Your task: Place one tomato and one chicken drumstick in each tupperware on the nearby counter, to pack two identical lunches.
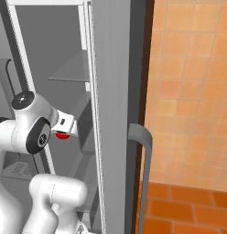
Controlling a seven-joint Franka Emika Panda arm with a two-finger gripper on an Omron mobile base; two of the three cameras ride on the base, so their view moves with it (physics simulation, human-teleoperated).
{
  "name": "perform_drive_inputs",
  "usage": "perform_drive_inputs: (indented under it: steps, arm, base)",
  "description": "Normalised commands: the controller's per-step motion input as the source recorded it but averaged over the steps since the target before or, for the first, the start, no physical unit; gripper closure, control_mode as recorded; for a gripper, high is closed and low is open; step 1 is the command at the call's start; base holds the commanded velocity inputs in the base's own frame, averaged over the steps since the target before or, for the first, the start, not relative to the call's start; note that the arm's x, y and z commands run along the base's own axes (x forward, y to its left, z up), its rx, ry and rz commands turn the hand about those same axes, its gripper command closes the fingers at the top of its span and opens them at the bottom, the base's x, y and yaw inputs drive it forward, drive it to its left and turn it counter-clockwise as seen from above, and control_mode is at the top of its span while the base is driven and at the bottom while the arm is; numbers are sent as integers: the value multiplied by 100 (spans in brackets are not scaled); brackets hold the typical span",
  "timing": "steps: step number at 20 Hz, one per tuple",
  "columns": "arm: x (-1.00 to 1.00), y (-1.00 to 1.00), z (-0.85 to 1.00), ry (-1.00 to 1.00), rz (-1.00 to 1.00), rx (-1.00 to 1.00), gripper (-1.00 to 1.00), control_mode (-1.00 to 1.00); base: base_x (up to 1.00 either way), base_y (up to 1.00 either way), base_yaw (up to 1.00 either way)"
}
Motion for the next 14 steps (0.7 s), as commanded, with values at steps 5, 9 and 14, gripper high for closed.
perform_drive_inputs:
  steps: [5,9,14]
  arm:
    - [-2,0,0,0,0,0,100,100]
    - [0,0,0,0,0,0,100,100]
    - [0,0,0,0,0,0,100,100]
  base:
    - [-42,2,0]
    - [-72,26,0]
    - [-45,75,3]
